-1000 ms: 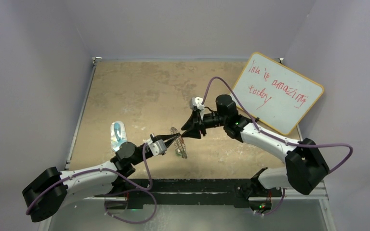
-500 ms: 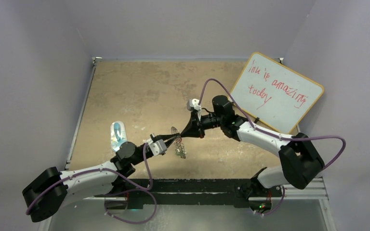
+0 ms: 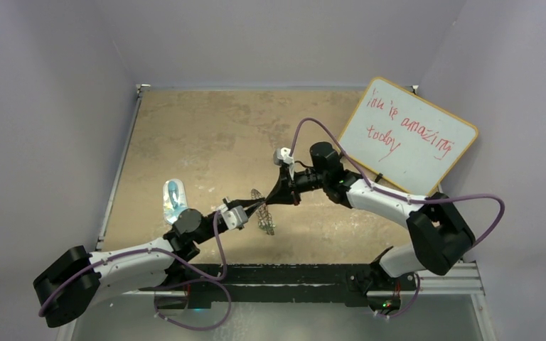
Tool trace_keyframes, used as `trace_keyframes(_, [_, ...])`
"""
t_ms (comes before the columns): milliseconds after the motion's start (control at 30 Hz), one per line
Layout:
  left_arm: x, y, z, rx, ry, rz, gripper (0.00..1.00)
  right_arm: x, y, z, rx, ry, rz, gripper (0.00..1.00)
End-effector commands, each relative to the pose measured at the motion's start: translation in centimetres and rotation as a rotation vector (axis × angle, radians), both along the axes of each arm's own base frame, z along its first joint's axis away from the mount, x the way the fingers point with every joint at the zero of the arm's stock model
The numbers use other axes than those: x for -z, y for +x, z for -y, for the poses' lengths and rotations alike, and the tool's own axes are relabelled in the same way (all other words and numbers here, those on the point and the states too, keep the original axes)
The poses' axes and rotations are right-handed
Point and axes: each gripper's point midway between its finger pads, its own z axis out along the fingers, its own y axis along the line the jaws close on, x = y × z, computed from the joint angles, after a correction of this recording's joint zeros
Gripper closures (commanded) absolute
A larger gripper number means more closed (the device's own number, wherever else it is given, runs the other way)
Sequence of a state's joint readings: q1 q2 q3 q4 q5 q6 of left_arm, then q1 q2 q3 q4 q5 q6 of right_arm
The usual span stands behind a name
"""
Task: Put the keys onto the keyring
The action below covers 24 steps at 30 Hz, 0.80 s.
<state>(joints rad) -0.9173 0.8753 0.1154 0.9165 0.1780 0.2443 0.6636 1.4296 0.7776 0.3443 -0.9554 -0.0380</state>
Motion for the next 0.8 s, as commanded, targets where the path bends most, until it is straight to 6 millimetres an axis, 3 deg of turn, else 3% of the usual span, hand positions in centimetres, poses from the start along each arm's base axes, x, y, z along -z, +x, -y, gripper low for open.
trace_keyframes(0, [-3.4,-0.3,0.0,0.013,-0.102,0.067,1.0,0.4,0.7,-0.7,0.015,-0.012,0.018,1.0])
trace_keyframes(233, [-3.1,-0.4,-0.1,0.013,-0.102,0.058,1.0,0.5,0.5,-1.6,0.016,-0.001,0.033,1.0])
trace_keyframes(367, [-3.0,-0.4,-0.2,0.013,-0.101,0.054,1.0,0.3,0.5,-0.9,0.054,0.003,0.083,0.78])
trace_keyframes(467, [-3.0,-0.4,-0.2,0.014,-0.103,0.056,1.0,0.2,0.4,-0.1,0.074,0.007,0.148,0.67])
trace_keyframes(767, [-3.1,-0.5,-0.2,0.018,-0.106,0.057,1.0,-0.8,-0.7,0.5,0.035,0.088,0.256,0.62])
